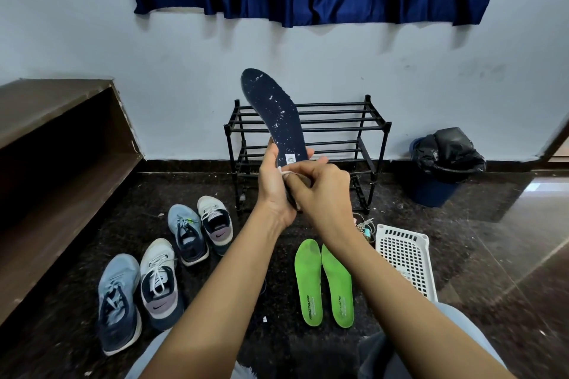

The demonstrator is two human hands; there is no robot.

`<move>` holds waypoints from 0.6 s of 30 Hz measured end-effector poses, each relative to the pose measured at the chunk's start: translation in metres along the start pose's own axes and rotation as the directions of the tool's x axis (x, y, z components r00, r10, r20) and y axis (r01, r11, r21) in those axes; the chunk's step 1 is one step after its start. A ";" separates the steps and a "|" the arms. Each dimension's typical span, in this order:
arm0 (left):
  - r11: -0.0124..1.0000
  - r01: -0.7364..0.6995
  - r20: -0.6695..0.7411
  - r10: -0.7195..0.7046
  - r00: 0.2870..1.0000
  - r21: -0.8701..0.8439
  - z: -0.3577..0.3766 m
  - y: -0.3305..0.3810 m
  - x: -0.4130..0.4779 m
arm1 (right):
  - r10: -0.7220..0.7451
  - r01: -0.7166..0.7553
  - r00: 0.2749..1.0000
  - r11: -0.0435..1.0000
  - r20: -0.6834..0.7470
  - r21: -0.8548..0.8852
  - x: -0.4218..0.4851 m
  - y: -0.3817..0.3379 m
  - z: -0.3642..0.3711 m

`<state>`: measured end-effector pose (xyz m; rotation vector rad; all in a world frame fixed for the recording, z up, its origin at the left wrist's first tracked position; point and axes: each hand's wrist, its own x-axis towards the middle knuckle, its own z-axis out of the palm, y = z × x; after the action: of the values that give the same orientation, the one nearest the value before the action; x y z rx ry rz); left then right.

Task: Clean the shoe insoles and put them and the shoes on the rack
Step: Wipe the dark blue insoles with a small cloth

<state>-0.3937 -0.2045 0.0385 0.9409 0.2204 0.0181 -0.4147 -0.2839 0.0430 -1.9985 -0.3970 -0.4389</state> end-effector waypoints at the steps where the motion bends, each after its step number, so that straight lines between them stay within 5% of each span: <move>1: 1.000 0.015 0.006 -0.015 1.000 0.006 0.001 -0.001 0.001 | -0.021 0.021 1.000 1.000 0.003 -0.020 0.001 0.001 0.000; 8: 0.994 -0.073 -0.032 0.071 0.997 -0.077 -0.005 0.005 0.008 | 0.007 0.097 0.970 0.907 0.245 -0.409 0.004 0.018 -0.001; 14: 1.000 -0.020 -0.002 0.020 1.000 -0.001 0.003 -0.006 0.007 | 0.020 -0.020 1.000 1.000 -0.011 -0.022 0.002 0.009 -0.003; 18: 1.000 -0.015 0.039 0.015 0.999 -0.004 0.003 -0.008 0.008 | 0.002 0.001 0.999 0.995 0.037 -0.098 0.006 0.013 -0.004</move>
<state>-0.3863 -0.2107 0.0325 0.9388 0.1776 0.0139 -0.4036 -0.2928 0.0372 -2.1040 -0.4050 -0.4284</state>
